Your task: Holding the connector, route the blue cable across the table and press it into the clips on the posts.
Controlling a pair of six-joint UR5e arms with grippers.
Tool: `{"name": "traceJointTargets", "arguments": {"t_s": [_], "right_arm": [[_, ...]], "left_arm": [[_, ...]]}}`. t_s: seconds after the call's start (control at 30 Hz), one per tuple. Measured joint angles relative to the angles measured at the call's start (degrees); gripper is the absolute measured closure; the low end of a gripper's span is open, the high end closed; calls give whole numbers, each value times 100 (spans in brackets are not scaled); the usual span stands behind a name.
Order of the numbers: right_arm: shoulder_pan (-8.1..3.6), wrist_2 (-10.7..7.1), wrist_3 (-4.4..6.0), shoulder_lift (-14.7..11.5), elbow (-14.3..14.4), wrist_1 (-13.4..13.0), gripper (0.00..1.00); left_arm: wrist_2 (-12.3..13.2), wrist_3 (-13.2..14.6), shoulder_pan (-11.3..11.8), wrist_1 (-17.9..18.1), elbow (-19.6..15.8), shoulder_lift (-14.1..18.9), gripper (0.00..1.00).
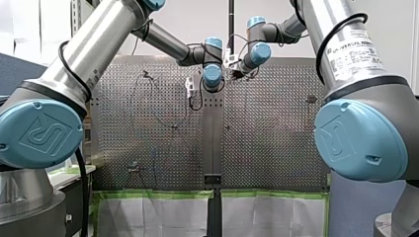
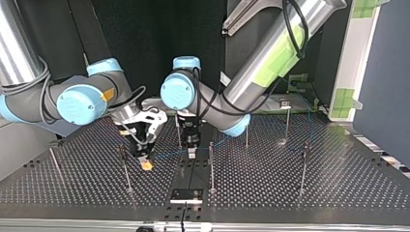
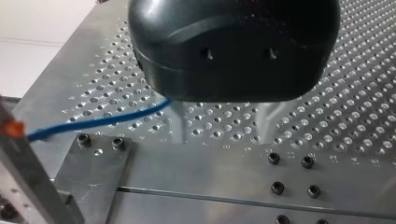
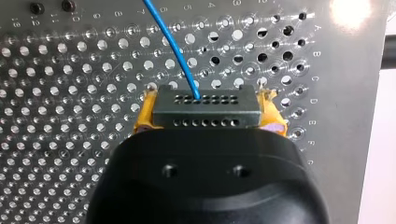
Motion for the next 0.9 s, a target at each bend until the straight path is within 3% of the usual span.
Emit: {"name": "traceJointTargets", "arguments": {"t_s": [0.03, 0.07, 0.33, 0.57, 0.77, 0.9], "right_arm": [[0, 0, 3, 1, 1, 0, 100], [0, 0, 7, 2, 0, 2, 100], [-1, -5, 77, 11, 36, 42, 100], [-6, 6, 81, 12, 265, 51, 100], [-28, 4, 27, 12, 528, 47, 100], [-41, 1, -75, 11, 720, 34, 100]], "left_arm": [[-39, 8, -11, 1, 0, 1, 85], [-74, 14, -22, -1, 1, 2, 100], [-252, -236, -106, -213, -11, 4, 100], [-453, -458, -223, -457, -145, 92, 100], [-365, -620, -198, -284, -409, 341, 100], [-230, -666, -174, -89, -610, 539, 100]]}}
